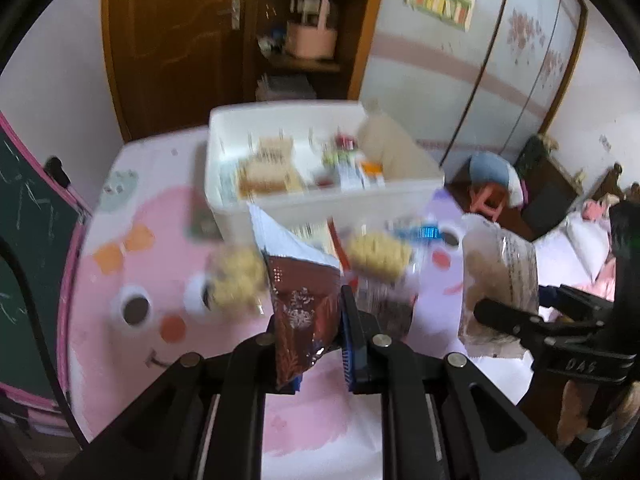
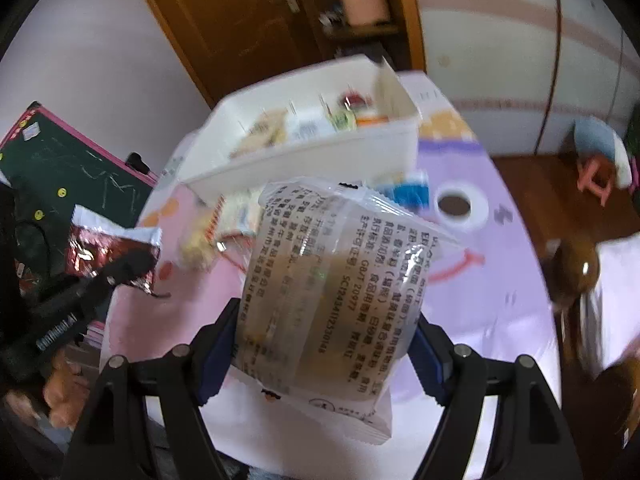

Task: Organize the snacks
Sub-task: 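Carry both snacks over the white basket and open both tools to release, then withdraw both tools from the basket toward the remaining snacks, then grasp the clear puffed-snack bag with the left tool while the right tool grasps the red-topped dark snack bag, then carry both snacks over the white basket and open both tools to release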

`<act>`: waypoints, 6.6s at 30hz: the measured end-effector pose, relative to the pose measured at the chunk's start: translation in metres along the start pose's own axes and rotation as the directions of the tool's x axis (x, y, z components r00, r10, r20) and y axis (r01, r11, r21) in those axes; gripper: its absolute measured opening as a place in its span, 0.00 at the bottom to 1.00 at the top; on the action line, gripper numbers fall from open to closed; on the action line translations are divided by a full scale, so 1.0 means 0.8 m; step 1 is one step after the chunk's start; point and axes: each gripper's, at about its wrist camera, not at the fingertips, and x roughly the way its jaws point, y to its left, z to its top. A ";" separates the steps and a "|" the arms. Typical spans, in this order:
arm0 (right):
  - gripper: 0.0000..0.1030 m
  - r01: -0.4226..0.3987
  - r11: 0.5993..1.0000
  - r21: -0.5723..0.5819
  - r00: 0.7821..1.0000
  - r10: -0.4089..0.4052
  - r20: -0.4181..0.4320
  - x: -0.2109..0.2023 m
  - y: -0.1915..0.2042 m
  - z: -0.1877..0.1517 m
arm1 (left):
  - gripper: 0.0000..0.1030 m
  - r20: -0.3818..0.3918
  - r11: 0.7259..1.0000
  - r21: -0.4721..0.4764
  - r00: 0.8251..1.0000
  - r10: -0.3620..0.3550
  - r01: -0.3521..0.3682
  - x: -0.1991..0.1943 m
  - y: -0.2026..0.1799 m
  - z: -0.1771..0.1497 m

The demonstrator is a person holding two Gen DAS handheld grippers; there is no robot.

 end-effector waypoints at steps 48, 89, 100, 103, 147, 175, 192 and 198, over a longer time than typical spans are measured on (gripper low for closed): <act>0.82 0.164 0.967 -0.195 0.979 -0.135 0.152 0.096 0.034 0.288 | 0.92 0.101 0.978 0.058 0.976 0.193 -0.200 0.107 0.017 0.281; 0.84 0.124 0.953 -0.277 0.979 -0.073 0.188 -0.061 0.065 0.085 | 0.92 0.086 0.982 0.106 0.985 0.150 -0.159 -0.086 0.022 0.070; 0.84 0.040 0.955 -0.294 0.998 -0.050 -0.026 0.039 0.033 0.023 | 0.92 -0.055 0.982 0.090 0.984 0.169 -0.164 -0.010 0.053 0.010; 0.84 0.024 0.943 -0.332 0.996 -0.049 -0.069 0.070 0.027 0.005 | 0.92 -0.117 0.985 0.085 0.980 0.160 -0.151 0.021 0.065 -0.002; 0.73 -0.238 0.674 -0.699 0.965 0.084 -0.248 0.188 0.065 -0.032 | 0.46 -0.374 0.995 -0.009 0.923 0.086 -0.096 0.232 0.122 0.010; 0.55 -0.208 0.785 -0.584 0.970 0.244 -0.018 0.028 0.088 -0.030 | 0.38 -0.142 0.999 -0.030 0.990 0.018 -0.023 0.021 0.057 -0.028; 0.55 0.037 0.905 -0.424 0.947 0.104 0.305 -0.125 0.109 0.111 | 0.38 0.121 0.998 0.048 0.992 0.037 -0.043 -0.111 0.002 0.098; 0.55 0.078 0.952 -0.297 0.935 0.034 0.354 -0.141 0.103 0.183 | 0.38 0.205 0.992 0.075 0.975 0.088 -0.105 -0.135 -0.012 0.157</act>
